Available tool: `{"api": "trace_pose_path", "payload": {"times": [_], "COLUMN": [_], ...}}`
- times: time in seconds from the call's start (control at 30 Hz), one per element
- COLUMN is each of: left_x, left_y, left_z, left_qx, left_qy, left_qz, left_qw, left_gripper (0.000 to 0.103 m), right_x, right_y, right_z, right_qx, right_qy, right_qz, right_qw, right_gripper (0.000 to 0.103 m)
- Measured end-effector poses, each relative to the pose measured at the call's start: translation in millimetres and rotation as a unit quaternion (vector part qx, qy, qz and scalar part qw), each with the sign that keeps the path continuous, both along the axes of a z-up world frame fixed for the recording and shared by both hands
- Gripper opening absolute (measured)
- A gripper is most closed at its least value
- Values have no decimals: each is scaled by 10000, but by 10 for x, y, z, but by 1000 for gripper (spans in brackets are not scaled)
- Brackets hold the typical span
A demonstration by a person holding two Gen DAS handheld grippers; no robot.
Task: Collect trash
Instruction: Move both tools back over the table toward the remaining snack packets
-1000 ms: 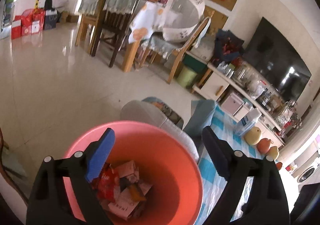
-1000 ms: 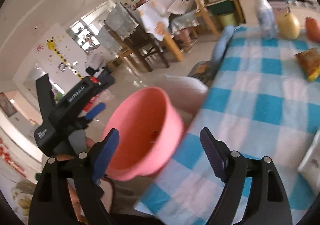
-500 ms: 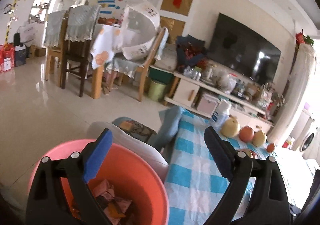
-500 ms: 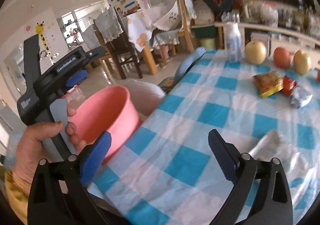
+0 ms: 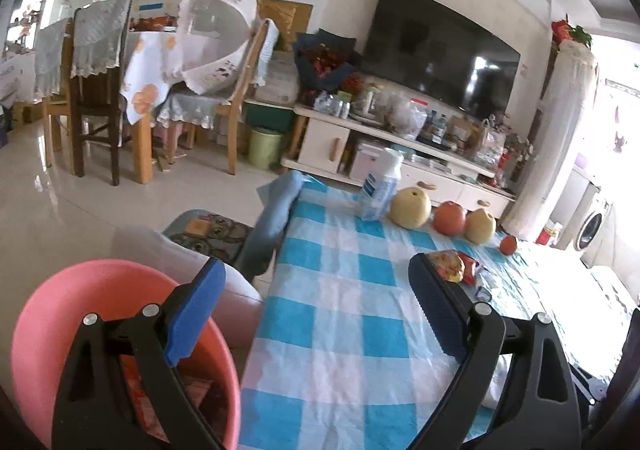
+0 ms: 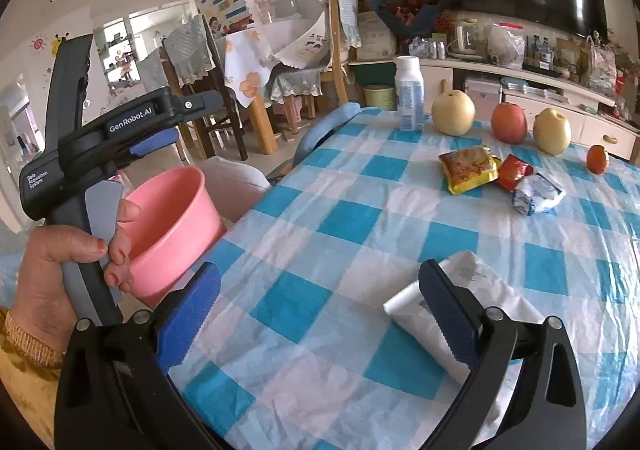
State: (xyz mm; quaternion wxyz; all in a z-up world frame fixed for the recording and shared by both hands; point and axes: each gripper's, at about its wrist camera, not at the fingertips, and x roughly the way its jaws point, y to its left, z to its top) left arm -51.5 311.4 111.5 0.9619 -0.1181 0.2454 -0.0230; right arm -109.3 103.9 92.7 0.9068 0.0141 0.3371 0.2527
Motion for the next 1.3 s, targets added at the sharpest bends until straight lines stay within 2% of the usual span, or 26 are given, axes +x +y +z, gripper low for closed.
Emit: {"api": "trace_pose_path", "payload": {"times": [0.13,0.4,0.73,1.3], "left_x": [40,100,123,144], "left_y": [-137,-305,-467,-1056], "left_z": [-24,-80,-151,-279], "left_qx": [219,336,244,613], "left_qy": [72,200,348,677], "left_qz": [8,-44,-175,-801], "left_qw": [9997,9992,9989,9926], "left_gripper": [93,93,93,93], "right_x": [-14,-32,-24,78], "right_y": [-79,-222,-424,-1058], "right_z": [3,0,-19,-16], "right_qx": [-13,-123,-222,85], "right_qy": [16,-41,-21,167], "right_qz": [-12,-105,-206,-644], "right_qw": [10000,9999,9995,9977], "right_gripper": [98,98,98,98]}}
